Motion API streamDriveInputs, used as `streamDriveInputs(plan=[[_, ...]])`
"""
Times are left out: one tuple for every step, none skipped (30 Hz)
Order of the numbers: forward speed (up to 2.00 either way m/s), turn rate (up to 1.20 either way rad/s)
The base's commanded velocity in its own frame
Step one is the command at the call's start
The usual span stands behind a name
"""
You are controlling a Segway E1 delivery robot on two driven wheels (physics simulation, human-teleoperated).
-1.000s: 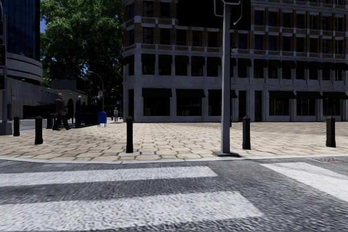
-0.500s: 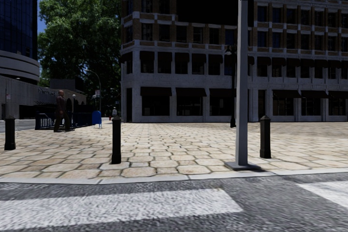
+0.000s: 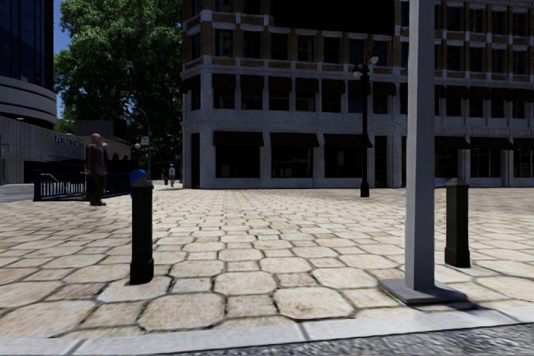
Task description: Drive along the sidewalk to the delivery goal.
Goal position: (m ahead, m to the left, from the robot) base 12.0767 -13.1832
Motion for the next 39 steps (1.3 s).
streamDriveInputs(plan=[[1.82,0.00],[1.82,0.00],[1.82,0.00],[1.82,0.00],[1.82,0.00],[1.82,0.00],[1.82,0.00],[1.82,0.00],[1.82,0.00],[1.82,0.00],[1.82,0.00],[1.82,0.00],[1.82,0.00],[1.82,0.00],[1.82,0.00],[1.82,0.00],[1.82,0.00],[1.82,0.00],[1.82,0.00],[1.82,0.00],[1.82,0.00],[1.82,0.00],[1.82,0.00],[1.82,0.00],[1.82,0.00],[1.82,0.00],[1.82,0.00],[1.82,0.00],[1.82,0.00],[1.82,0.00],[1.82,0.00],[1.82,0.00],[1.82,0.00],[1.82,0.00],[1.82,0.00],[1.82,0.00],[1.82,0.00],[1.82,0.00],[1.82,0.00]])
